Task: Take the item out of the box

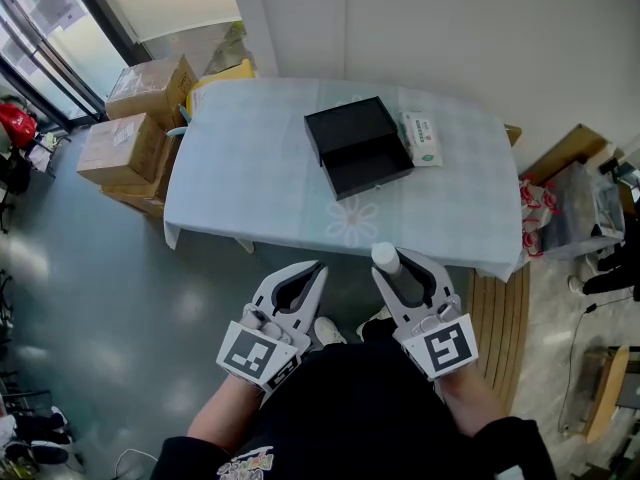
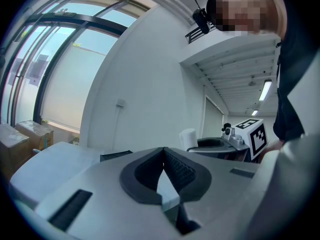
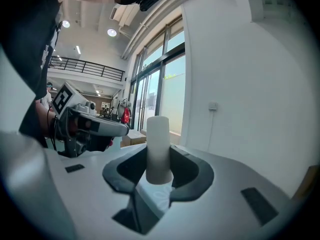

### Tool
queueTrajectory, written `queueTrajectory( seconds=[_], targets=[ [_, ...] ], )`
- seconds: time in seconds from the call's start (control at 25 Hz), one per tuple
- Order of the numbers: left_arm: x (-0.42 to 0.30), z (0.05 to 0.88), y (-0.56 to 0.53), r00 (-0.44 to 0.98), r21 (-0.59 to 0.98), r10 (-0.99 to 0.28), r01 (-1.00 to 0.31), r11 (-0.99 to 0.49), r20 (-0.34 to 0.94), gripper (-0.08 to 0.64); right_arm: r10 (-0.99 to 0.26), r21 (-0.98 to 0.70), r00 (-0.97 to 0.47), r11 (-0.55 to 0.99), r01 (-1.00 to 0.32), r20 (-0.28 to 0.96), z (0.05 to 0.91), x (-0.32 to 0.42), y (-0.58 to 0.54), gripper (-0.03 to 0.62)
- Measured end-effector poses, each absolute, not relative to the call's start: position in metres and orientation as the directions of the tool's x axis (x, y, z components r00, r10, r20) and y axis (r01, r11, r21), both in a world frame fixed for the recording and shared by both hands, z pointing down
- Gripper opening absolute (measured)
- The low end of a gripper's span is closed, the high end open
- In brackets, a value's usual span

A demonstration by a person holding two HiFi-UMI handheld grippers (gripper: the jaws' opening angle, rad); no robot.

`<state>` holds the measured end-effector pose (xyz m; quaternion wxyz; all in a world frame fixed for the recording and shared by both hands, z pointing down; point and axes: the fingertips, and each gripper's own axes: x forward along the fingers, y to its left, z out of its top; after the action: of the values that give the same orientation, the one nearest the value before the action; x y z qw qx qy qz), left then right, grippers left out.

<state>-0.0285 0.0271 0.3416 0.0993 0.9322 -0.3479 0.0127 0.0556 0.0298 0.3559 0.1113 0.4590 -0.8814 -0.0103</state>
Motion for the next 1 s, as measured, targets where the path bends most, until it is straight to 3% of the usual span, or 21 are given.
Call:
queueTrajectory(
  seconds=[1.0],
  targets=[
    [-0.0285, 0.3411, 0.0236, 0.758, 0.155, -0.645, -0.652, -0.742, 0.1, 0.008, -0.808, 0.101, -0.555, 0.58, -0.808, 0.197, 0.359, 0.06, 0.0275, 0.141]
  ],
)
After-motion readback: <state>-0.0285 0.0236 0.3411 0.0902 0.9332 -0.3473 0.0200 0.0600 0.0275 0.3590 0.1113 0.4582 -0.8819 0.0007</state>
